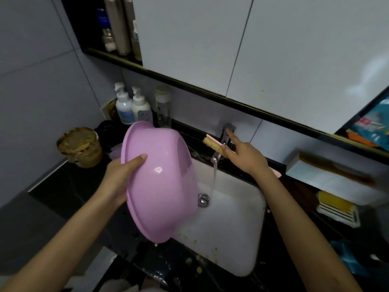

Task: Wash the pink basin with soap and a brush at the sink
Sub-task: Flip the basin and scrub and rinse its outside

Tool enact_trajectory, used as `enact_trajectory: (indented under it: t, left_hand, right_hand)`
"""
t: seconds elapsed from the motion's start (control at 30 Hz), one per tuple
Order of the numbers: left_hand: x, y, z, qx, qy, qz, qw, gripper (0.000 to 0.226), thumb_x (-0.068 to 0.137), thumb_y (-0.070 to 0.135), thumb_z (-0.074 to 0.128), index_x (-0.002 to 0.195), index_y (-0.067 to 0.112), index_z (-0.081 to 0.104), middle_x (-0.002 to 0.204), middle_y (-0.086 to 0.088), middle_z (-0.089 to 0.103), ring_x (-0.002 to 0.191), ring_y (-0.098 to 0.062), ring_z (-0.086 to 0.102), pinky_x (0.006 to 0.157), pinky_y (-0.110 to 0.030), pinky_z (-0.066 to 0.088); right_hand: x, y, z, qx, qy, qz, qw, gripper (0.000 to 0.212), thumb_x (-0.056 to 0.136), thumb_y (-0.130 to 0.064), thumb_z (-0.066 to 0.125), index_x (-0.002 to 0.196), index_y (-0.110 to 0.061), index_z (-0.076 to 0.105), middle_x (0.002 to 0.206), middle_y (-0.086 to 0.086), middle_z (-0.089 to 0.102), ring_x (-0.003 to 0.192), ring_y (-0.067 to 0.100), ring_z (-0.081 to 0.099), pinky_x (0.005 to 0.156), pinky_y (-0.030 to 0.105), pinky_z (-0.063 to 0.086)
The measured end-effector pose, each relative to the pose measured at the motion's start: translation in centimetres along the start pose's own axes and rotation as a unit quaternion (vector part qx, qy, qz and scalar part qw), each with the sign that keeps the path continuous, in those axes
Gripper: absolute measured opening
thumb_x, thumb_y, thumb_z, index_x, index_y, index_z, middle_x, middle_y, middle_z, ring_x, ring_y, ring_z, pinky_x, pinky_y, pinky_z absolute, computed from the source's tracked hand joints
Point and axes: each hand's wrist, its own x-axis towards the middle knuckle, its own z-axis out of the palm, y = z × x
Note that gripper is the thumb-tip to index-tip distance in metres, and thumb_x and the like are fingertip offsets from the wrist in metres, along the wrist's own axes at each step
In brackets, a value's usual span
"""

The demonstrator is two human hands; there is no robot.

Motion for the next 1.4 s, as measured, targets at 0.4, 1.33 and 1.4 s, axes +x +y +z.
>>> enact_trajectory:
  t: [0.4,1.33,1.4]
  left_hand:
    - [0.2,0.4,-2.0,-0.001,-0.040,0.022,0.999,0.034,0.075,0.011,0.073,0.108,0.007,0.063,0.100,-0.012,0.070,0.083,-0.025,0.070,0.062,-0.032,0.059]
    - [2.4,4.1,-4.3,0.287,-0.266,0.259,0.883,0.043,0.060,0.024,0.087,0.096,0.033,0.064,0.087,0.021,0.069,0.079,0.007,0.063,0.062,-0.007,0.047]
    - [1.9,4.6,-4.3,0.341,-0.320,0.281,0.838,0.048,0.054,0.045,0.086,0.097,0.038,0.065,0.092,0.025,0.067,0.083,0.007,0.062,0.066,-0.007,0.047]
  right_hand:
    - [-5.6,0.2,1.2,0.270,-0.115,0.027,0.956,0.046,0.103,-0.031,0.028,0.148,-0.029,0.022,0.114,-0.013,0.049,0.082,0.004,0.049,0.061,0.009,0.040]
    - [-11.9,-0.4,11.7,-0.071,-0.171,0.250,0.950,0.046,0.098,-0.028,0.038,0.141,-0.012,0.039,0.119,0.016,0.060,0.105,0.032,0.059,0.082,0.036,0.045]
    - [-12.2,-0.6,10.8,-0.052,-0.217,0.300,0.927,0.045,0.097,-0.033,0.042,0.135,-0.010,0.046,0.128,0.014,0.056,0.115,0.031,0.054,0.092,0.035,0.044]
